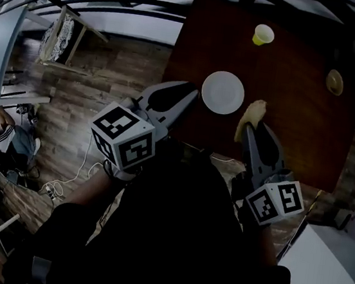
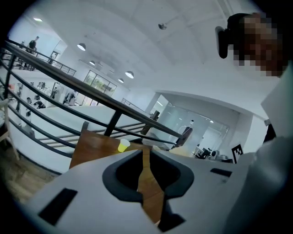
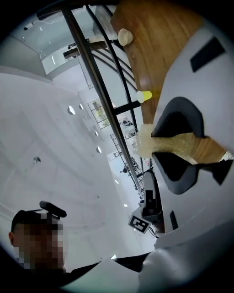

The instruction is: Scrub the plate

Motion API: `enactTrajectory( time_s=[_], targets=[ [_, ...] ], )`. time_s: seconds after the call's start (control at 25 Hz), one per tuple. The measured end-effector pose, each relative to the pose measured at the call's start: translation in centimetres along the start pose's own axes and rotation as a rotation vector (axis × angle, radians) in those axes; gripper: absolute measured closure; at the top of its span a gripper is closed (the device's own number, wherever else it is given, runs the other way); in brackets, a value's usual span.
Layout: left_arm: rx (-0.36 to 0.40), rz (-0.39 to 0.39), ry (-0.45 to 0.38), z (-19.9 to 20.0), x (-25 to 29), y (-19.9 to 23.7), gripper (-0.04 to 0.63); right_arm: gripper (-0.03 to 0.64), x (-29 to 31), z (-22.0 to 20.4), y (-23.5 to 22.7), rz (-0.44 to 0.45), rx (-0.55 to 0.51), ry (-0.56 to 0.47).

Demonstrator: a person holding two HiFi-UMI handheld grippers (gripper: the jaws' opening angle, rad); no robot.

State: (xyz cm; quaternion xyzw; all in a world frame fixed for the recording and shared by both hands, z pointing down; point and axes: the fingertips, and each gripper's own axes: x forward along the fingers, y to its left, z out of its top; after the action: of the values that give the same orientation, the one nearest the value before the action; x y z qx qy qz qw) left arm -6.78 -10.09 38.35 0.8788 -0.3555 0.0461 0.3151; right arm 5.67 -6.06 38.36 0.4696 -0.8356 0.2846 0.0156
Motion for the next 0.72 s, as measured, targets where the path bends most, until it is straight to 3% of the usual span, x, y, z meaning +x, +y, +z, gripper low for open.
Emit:
enactTrajectory(
  time_s=[0.28,0.72],
  targets=[
    [0.037,-0.079,0.039,-1.5,0.7,-3.6,0.537,0.508,0.9,-1.1,2.4,0.064,-0.034,0.019],
    [0.061,-0.072,0.074,-2.3,1.5,-3.5,0.537,0.508,0.5,-1.2,1.6,0.045,-0.026,0.013]
  ],
)
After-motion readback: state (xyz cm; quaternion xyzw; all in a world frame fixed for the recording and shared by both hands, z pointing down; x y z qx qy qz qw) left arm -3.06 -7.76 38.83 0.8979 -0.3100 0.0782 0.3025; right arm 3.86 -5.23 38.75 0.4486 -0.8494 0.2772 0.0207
